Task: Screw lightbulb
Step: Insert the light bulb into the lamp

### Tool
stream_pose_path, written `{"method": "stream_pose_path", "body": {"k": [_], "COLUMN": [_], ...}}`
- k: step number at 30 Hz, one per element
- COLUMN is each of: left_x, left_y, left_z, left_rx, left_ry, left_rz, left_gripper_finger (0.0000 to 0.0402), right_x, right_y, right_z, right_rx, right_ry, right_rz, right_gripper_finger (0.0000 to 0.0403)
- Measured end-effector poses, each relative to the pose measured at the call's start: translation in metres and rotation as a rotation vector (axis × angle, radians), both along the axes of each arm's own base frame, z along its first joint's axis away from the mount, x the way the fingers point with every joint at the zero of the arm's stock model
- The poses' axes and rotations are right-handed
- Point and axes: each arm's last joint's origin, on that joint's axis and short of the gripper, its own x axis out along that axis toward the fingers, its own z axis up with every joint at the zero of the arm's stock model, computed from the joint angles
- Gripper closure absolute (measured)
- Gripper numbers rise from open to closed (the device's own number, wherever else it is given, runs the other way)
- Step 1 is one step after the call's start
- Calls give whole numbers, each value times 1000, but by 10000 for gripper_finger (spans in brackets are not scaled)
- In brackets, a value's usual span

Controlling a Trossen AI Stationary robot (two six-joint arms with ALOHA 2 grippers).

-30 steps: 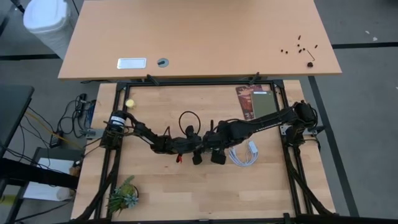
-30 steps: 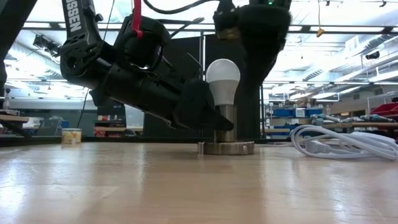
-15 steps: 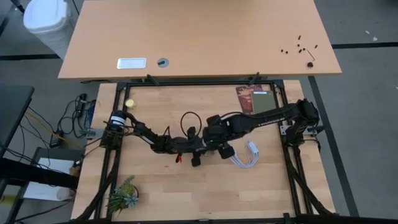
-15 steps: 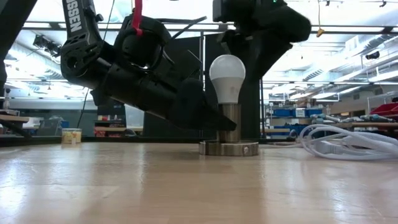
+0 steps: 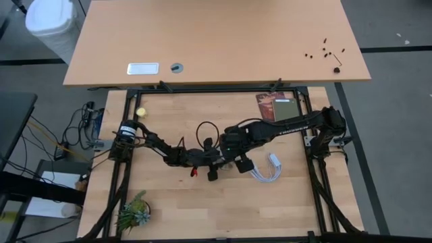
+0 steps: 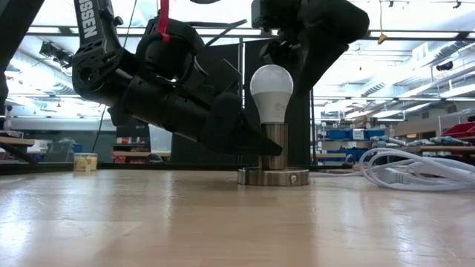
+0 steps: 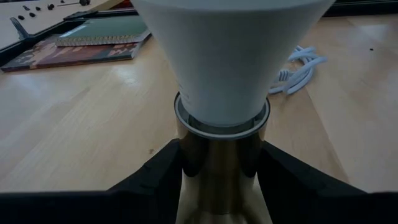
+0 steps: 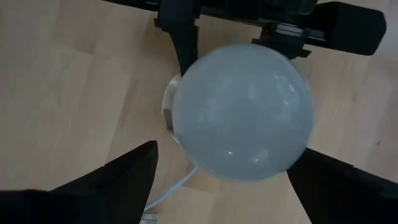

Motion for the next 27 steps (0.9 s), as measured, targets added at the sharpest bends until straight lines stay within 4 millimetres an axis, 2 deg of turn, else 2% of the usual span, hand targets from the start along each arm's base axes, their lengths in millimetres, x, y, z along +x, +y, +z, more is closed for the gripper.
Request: {"method": "stream_pose_path", "body": {"k": [8,14,19,27], "left_x": [0,4,6,7], "left_y": [0,-1,-1,0], "left_z": [0,2,4,4], "left_rx": [-3,-2,-2,-1], "left_ry": [0,-3,-8,-9], "left_rz": [2,1,1,7], "left_gripper_finger": [218,218,218,218], "right_x": [6,18,26,34], "right_y": [0,2,5,7], "right_z": [8,10,11,-4], "right_rx": [21,-5,-41,-53], "right_ry": [-16,147,156,183], "right_rz": [-15,-10,-7,-4], "right_gripper_finger": [50,50,50,50]}}
